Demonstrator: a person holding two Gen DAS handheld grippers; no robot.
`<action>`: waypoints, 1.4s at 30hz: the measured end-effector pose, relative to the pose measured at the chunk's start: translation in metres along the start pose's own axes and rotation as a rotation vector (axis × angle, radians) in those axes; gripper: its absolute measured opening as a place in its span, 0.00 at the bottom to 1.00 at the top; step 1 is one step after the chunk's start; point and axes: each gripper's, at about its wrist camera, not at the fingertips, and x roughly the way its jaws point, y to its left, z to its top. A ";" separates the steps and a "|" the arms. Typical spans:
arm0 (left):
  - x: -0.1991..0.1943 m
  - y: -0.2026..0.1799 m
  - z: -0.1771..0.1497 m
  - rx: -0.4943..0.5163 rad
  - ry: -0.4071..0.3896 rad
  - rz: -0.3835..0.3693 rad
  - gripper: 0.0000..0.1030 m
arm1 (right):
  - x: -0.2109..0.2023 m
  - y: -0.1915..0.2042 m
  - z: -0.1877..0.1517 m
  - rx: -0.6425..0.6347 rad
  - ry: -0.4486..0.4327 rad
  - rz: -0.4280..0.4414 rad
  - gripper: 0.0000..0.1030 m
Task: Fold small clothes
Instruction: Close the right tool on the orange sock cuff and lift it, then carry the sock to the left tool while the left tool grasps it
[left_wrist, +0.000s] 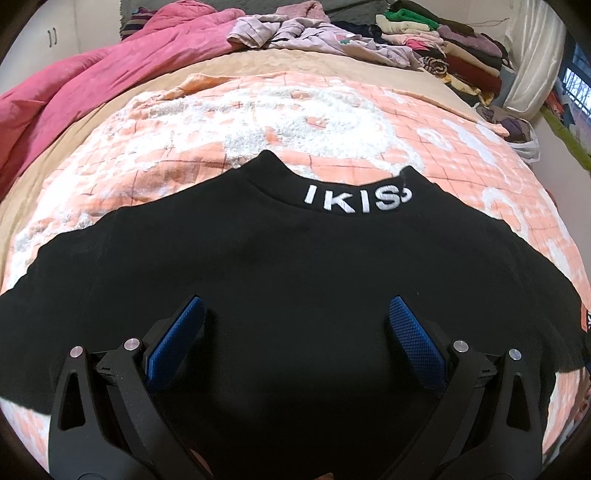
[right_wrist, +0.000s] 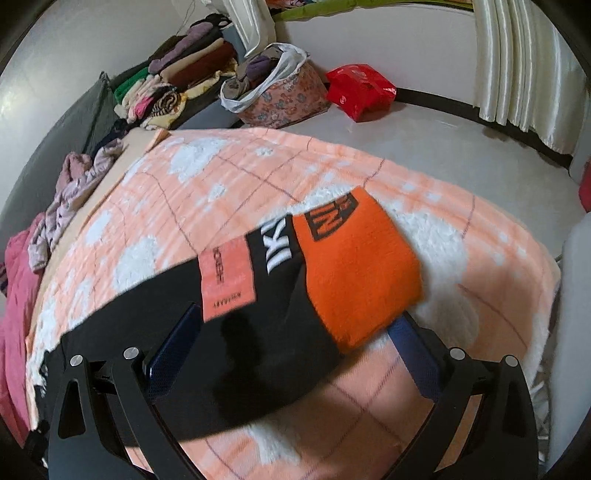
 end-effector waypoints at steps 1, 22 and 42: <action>0.002 0.001 0.001 -0.005 -0.001 0.001 0.91 | 0.002 -0.002 0.003 0.014 -0.002 0.014 0.96; -0.051 0.012 -0.014 -0.048 -0.056 -0.083 0.91 | -0.074 0.016 -0.002 -0.063 -0.162 0.326 0.15; -0.096 0.073 -0.012 -0.125 -0.081 -0.146 0.91 | -0.143 0.216 -0.067 -0.438 -0.105 0.650 0.12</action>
